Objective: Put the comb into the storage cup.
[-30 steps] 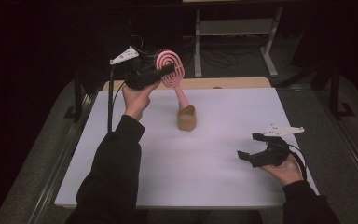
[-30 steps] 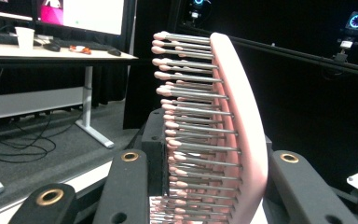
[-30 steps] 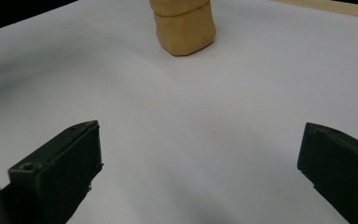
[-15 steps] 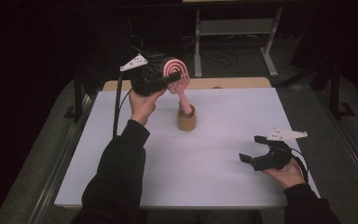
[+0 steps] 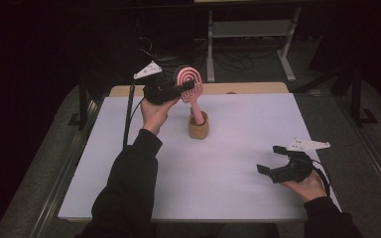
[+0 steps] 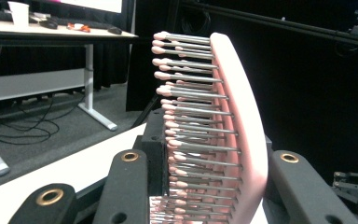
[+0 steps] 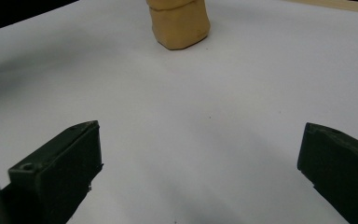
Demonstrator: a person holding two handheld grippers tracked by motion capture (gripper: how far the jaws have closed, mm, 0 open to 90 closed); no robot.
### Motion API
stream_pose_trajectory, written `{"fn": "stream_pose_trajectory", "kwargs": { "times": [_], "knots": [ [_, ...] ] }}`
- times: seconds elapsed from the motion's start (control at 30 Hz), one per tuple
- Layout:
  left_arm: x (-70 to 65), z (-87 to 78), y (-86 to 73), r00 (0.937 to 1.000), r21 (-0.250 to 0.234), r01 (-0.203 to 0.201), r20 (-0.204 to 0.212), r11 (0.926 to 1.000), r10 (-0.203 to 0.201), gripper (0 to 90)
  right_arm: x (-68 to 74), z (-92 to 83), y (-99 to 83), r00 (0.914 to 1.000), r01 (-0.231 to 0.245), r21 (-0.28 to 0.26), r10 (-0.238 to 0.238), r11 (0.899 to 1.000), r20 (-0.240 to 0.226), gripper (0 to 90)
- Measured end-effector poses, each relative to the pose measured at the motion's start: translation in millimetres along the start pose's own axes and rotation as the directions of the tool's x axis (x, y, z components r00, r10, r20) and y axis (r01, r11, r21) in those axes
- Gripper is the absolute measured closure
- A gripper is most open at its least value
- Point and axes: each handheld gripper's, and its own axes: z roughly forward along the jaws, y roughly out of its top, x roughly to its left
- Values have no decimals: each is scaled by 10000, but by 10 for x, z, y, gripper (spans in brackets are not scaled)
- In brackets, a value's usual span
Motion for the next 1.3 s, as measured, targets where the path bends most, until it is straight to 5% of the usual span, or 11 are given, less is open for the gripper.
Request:
{"fn": "stream_pose_trajectory", "kwargs": {
  "times": [0.5, 1.3],
  "knots": [
    [-16, 60, -138, 9999, 173, -109, -102, 9998, 111, 632, -2, -7, -14, 10000, -12, -74, 12, 10000, 10, 0],
    [80, 139, -378, 9970, 9, 739, -236, 9973, -739, 630, -1, 14, -28, 10000, -37, 93, 38, 9999, -77, 0]
  ]
}}
